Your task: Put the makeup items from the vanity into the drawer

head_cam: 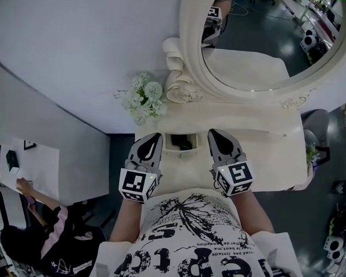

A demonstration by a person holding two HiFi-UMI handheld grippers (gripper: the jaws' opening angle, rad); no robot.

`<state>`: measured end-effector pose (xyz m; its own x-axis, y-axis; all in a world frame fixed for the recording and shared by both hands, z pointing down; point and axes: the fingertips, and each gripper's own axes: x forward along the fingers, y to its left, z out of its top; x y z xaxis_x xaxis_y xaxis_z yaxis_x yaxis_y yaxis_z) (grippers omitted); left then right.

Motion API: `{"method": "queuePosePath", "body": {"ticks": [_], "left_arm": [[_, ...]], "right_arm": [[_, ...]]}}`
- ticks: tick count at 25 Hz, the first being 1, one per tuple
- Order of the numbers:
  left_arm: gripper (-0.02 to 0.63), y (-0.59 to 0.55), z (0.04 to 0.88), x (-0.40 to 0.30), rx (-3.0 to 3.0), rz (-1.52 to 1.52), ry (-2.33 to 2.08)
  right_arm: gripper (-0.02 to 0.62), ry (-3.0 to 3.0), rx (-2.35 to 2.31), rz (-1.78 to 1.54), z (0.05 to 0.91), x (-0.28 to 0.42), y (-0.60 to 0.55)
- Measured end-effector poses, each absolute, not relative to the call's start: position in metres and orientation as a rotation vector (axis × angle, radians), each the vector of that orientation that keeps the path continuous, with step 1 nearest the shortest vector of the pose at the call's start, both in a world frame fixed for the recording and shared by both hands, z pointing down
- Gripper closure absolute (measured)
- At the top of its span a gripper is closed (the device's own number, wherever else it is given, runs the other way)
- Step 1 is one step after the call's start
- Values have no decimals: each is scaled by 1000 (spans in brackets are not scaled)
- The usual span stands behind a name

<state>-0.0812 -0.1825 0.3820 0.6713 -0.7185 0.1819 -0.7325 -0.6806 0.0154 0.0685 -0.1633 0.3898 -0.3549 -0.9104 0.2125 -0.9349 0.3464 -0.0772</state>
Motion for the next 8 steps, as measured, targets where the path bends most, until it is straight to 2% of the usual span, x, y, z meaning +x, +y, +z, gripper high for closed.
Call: {"method": "queuePosePath", "body": {"ticks": [8], "left_arm": [[587,-182,380,-80,2787,247,-1231]], "right_arm": [[578,-2472,1700,282,392,72,-161]]}}
